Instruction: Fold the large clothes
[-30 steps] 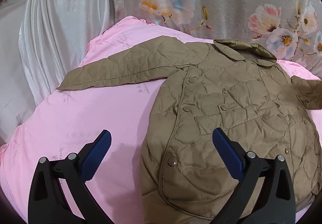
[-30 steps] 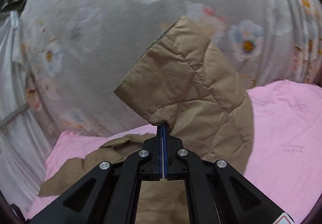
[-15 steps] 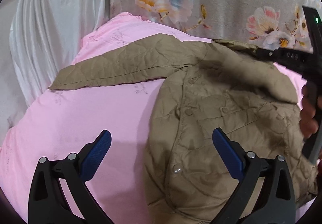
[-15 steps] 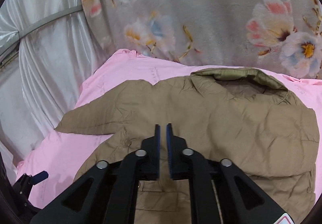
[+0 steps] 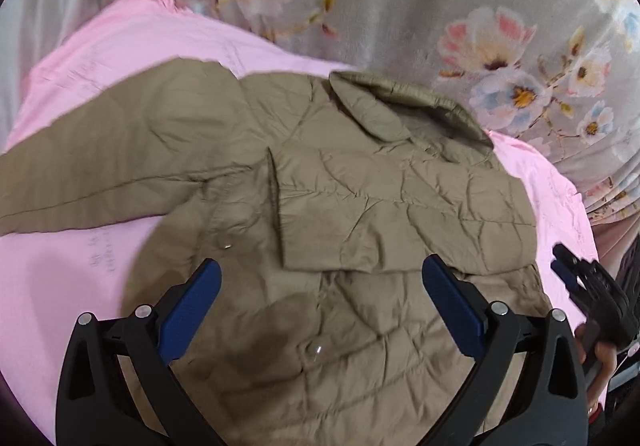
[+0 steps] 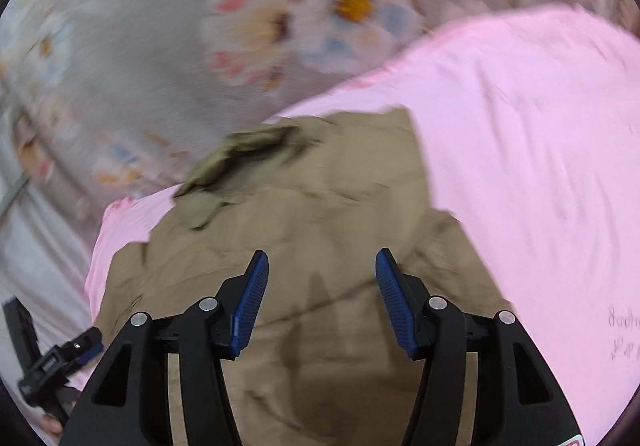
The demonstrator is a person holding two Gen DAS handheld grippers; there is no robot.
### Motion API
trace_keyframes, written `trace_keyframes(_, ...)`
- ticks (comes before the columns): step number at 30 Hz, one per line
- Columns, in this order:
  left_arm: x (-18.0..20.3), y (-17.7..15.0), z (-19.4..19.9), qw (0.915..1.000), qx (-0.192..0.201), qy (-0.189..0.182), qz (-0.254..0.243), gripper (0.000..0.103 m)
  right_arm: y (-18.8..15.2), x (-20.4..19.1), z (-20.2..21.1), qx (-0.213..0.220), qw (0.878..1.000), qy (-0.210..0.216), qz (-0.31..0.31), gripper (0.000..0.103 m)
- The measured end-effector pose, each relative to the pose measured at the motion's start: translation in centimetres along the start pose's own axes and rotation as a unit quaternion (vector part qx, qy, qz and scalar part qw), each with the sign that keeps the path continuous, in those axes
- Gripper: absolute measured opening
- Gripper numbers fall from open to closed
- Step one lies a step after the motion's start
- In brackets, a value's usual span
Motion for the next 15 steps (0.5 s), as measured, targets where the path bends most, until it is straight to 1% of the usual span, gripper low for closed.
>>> trace_keyframes(2, 0.5, 0.2, -2.7, 0.9994, -0.026, -0.017, 0.013, 0.097, -0.1, 2.3, -1.4, -0.032, 0.999, 0.006, -0.043, 0.056)
trace_keyframes(3, 0.6, 0.2, -3.7, 0.9990, -0.035, -0.017, 0.021, 0.096, -0.1, 3.0, -1.9, -0.041, 0.998, 0.009, -0.057, 0.056)
trace_keyframes(4, 0.6, 0.2, -4.2, 0.9987, -0.040, -0.023, 0.023, 0.088, -0.1, 3.7, -2.4, -0.047, 0.996, 0.014, -0.072, 0.056)
trace_keyframes(5, 0.8, 0.2, -4.8, 0.9984, -0.044, -0.026, 0.024, 0.076, 0.1, 4.1, -2.8, -0.049, 0.995, 0.020, -0.081, 0.056)
trace_keyframes(6, 0.8, 0.3, -5.2, 0.9985, -0.045, -0.017, 0.027, 0.070, 0.3, 4.2, -3.1, -0.047, 0.995, 0.022, -0.086, 0.055)
trace_keyframes(8, 0.7, 0.7, -5.6, 0.9988, -0.037, 0.012, 0.029, 0.034, 1.0, 4.1, -3.6, -0.040, 0.995, 0.019, -0.090, 0.054)
trace_keyframes(9, 0.7, 0.9, -5.8, 0.9988, -0.036, 0.013, 0.029, 0.026, 1.3, 4.1, -3.9, -0.038, 0.995, 0.015, -0.088, 0.042)
trace_keyframes(10, 0.6, 1.4, -5.7, 0.9990, -0.028, 0.012, 0.032, 0.010, 1.6, 3.8, -4.3, -0.036, 0.996, 0.015, -0.086, 0.017)
trace_keyframes(11, 0.6, 1.8, -5.5, 0.9990, -0.019, 0.025, 0.032, 0.004, 2.1, 3.7, -4.6, -0.035, 0.996, 0.010, -0.082, 0.010)
trace_keyframes(12, 0.6, 2.4, -4.9, 0.9990, -0.003, 0.036, 0.027, 0.004, 2.4, 3.6, -4.4, -0.025, 0.997, 0.007, -0.078, 0.006)
trace_keyframes(13, 0.7, 3.1, -4.0, 0.9988, 0.019, 0.041, 0.019, 0.003, 2.7, 3.2, -3.9, -0.007, 0.997, 0.017, -0.074, 0.005)
trace_keyframes(14, 0.8, 3.6, -2.9, 0.9974, 0.046, 0.056, 0.007, 0.003, 3.0, 2.5, -2.8, 0.021, 0.998, 0.026, -0.061, 0.005)
trace_keyframes(15, 0.7, 3.8, -2.3, 0.9962, 0.062, 0.061, -0.002, 0.003, 3.1, 1.9, -1.9, 0.041, 0.998, 0.031, -0.044, 0.004)
Point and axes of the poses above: each gripper's, at about its wrist camera, not at the fingertips, and z roughly against the way its jaws point, x to its right, y to its top, the point moved 3 cm from there along -z, roughly the way its jaws point, and after that the axes turned 1 degree about -x, right-handed, at the moved point
